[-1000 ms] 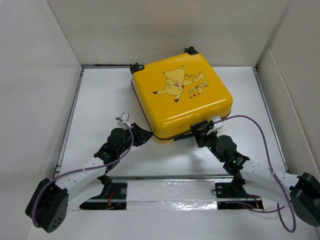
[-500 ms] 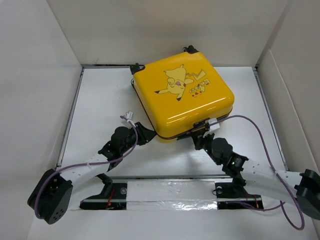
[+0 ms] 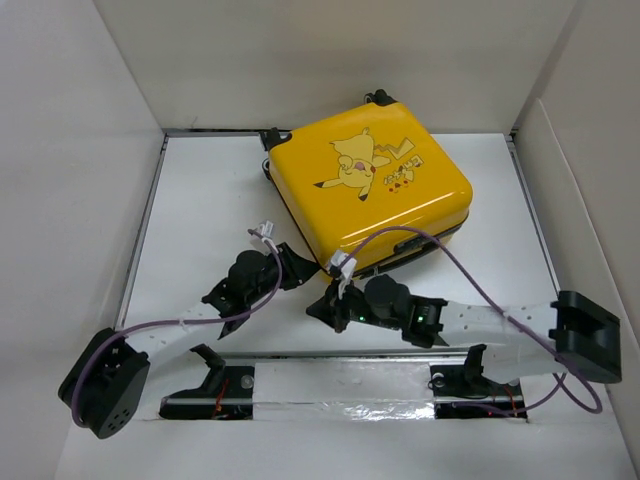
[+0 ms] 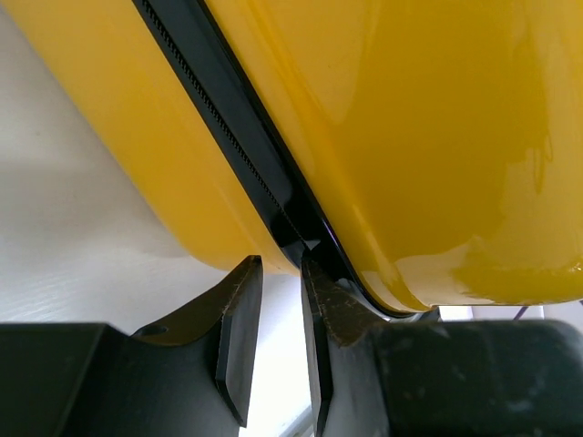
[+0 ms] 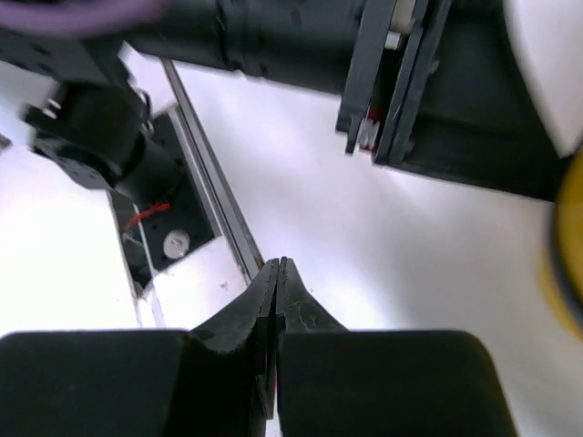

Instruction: Pack the luggage

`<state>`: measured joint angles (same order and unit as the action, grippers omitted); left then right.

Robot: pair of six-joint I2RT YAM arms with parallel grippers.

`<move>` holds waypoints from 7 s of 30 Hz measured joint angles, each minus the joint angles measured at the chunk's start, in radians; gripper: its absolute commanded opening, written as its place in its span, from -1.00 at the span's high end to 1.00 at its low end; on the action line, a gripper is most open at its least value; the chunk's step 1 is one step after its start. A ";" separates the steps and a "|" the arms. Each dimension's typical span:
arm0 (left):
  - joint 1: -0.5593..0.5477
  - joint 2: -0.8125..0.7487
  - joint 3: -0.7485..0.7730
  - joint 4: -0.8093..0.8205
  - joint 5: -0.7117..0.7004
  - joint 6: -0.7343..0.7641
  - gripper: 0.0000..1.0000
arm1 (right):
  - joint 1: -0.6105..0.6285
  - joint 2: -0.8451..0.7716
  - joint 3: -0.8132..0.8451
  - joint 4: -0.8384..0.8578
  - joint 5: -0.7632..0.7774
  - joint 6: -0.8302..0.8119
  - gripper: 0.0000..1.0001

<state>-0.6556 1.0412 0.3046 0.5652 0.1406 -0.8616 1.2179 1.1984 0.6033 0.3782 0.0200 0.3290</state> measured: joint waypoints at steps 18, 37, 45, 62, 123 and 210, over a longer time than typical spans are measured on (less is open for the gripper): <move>-0.012 -0.033 0.018 -0.053 -0.029 0.015 0.56 | -0.051 -0.419 -0.268 -0.163 0.439 0.108 0.06; -0.012 -0.032 0.018 -0.053 -0.029 0.015 0.56 | -0.355 -0.289 -0.256 -0.140 0.214 -0.023 0.07; -0.012 -0.028 0.018 -0.049 -0.028 0.015 0.57 | -0.355 -0.190 -0.234 -0.037 0.214 -0.043 0.44; -0.011 0.045 0.057 -0.041 -0.013 0.014 0.57 | -0.048 -0.031 -0.167 0.035 0.431 -0.028 1.00; 0.530 0.840 0.992 -0.203 0.201 -0.187 -0.21 | 0.170 -0.323 -0.324 -0.037 0.532 0.098 1.00; -0.282 0.126 0.240 0.099 -0.354 -0.143 0.48 | -0.129 -0.238 -0.220 -0.100 0.249 -0.073 1.00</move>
<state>-0.9379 1.1675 0.5442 0.6643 -0.2138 -1.0050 1.0889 0.9607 0.3832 0.2783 0.2687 0.2558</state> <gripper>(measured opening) 0.573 0.011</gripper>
